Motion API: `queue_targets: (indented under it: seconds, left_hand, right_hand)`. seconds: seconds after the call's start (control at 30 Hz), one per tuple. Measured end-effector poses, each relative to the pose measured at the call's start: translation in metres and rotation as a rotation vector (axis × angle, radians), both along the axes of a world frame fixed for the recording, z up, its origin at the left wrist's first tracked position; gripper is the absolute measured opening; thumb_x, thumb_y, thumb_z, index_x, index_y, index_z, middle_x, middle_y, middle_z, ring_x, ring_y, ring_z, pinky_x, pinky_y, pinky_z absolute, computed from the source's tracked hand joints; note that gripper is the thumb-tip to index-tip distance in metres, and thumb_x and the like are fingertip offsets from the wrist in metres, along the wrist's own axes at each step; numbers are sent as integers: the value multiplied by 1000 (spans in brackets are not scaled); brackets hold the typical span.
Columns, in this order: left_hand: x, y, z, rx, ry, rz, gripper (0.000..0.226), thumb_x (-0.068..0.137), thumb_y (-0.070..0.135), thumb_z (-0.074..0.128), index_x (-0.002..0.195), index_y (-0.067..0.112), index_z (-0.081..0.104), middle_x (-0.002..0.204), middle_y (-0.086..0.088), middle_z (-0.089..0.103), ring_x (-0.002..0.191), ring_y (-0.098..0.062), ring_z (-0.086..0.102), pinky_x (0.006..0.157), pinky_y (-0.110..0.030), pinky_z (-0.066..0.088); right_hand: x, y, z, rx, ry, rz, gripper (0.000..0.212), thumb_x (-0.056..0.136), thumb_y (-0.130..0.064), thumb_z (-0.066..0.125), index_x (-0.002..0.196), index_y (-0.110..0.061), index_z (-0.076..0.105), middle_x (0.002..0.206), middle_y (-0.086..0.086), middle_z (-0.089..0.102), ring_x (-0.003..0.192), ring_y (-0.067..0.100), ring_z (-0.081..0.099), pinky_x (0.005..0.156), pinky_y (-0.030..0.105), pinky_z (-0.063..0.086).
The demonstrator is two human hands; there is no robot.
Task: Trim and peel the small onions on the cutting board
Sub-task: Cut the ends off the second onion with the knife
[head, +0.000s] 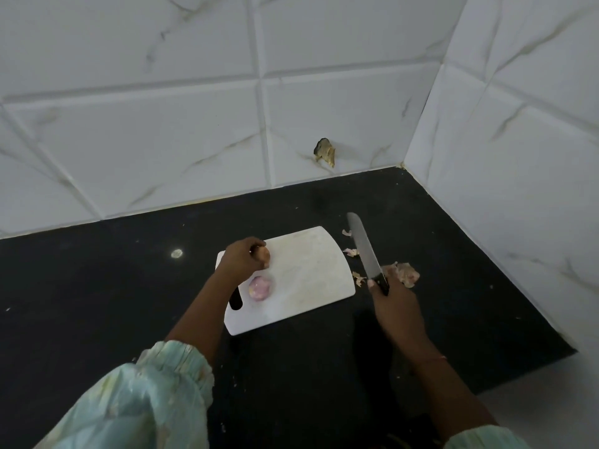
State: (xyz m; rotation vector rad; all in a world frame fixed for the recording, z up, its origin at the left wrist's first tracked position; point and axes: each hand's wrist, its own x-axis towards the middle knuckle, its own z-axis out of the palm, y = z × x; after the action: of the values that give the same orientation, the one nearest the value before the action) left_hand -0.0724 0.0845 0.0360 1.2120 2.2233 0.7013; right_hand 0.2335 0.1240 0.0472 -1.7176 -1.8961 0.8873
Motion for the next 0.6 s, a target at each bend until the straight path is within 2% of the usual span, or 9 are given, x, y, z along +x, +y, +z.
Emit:
queue_targets:
  seconds: [0.13, 0.23, 0.37, 0.43, 0.53, 0.6]
  left_hand:
    - [30, 7, 17, 304, -47, 45, 47, 72, 16, 86, 114, 20, 66, 112, 2, 60, 96, -13, 59, 82, -24, 50]
    - [80, 13, 9, 458, -149, -44, 43, 74, 13, 84, 114, 16, 68, 112, 0, 58, 89, -2, 59, 72, -9, 48]
    - [129, 10, -31, 437, -199, -34, 46, 75, 14, 83, 117, 17, 65, 115, 3, 57, 91, 12, 55, 74, -1, 42]
    - [134, 6, -43, 417, -187, -11, 51, 72, 18, 85, 118, 23, 63, 117, 7, 56, 96, 5, 55, 79, -2, 40]
    - [134, 3, -51, 444, -173, -7, 53, 70, 21, 86, 117, 28, 62, 117, 10, 57, 101, 3, 54, 83, -3, 40]
    - [132, 2, -52, 463, -162, 0, 54, 69, 24, 87, 118, 30, 63, 116, 13, 58, 103, 2, 54, 84, -3, 40]
  right_hand:
    - [7, 3, 0, -71, 29, 3, 33, 99, -38, 46, 126, -20, 49, 101, 1, 65, 90, 19, 65, 78, 37, 54]
    - [7, 3, -8, 27, -1, -7, 32, 98, -44, 43, 119, -21, 51, 87, -1, 64, 78, 16, 65, 66, 33, 54]
    - [4, 3, -14, -50, -43, 14, 27, 100, -42, 40, 114, -22, 52, 80, 0, 62, 69, 14, 63, 62, 35, 55]
    - [6, 0, -19, -13, -37, 14, 27, 101, -40, 39, 112, -18, 51, 74, 1, 61, 62, 13, 61, 56, 34, 52]
    - [4, -8, -24, -109, -24, 56, 26, 100, -40, 41, 100, -17, 54, 77, 4, 62, 66, 18, 63, 65, 45, 56]
    - [1, -13, -26, -70, -44, 103, 24, 100, -41, 40, 97, -20, 53, 77, 1, 62, 66, 16, 63, 64, 43, 57]
